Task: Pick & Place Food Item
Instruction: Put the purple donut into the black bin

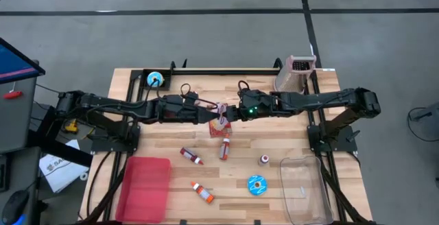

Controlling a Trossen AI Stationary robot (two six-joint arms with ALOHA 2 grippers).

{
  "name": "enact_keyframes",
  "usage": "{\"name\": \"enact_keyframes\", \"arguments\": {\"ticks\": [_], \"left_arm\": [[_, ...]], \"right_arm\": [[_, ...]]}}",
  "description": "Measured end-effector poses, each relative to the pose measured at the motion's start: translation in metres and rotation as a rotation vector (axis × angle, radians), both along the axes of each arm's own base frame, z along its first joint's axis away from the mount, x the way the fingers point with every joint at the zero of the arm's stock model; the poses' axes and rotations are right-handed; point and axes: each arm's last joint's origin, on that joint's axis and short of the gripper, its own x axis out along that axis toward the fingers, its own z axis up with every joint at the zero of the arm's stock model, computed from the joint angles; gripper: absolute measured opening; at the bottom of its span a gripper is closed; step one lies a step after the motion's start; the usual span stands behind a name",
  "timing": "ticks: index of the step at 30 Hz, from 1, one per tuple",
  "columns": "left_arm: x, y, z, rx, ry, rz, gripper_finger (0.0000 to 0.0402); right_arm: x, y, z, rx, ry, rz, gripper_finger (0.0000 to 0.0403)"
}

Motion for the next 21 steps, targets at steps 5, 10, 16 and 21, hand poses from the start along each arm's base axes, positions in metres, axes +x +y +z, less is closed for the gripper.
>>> {"name": "enact_keyframes", "arguments": {"ticks": [5,10,16,21], "left_arm": [[-0.0001,0.0000,0.0002,0.001,-0.001,0.000,0.0138],[-0.0002,-0.0004,0.0005,0.008,-0.001,-0.013,0.0119],[-0.0014,-0.0016,-0.0038,0.011,0.047,-0.053,0.0115],[-0.0019,-0.0026,-0.0056,0.011,0.067,-0.089,0.0115]], "right_arm": [[0.0004,0.0000,0.0002,-0.002,-0.004,0.001,0.0116],[0.0015,0.0009,0.0015,-0.018,-0.020,0.015,0.0116],[0.0018,0.0057,0.0018,-0.025,-0.025,0.031,0.0129],[0.0013,0.0091,0.0012,-0.031,-0.017,0.021,0.0159]]}}
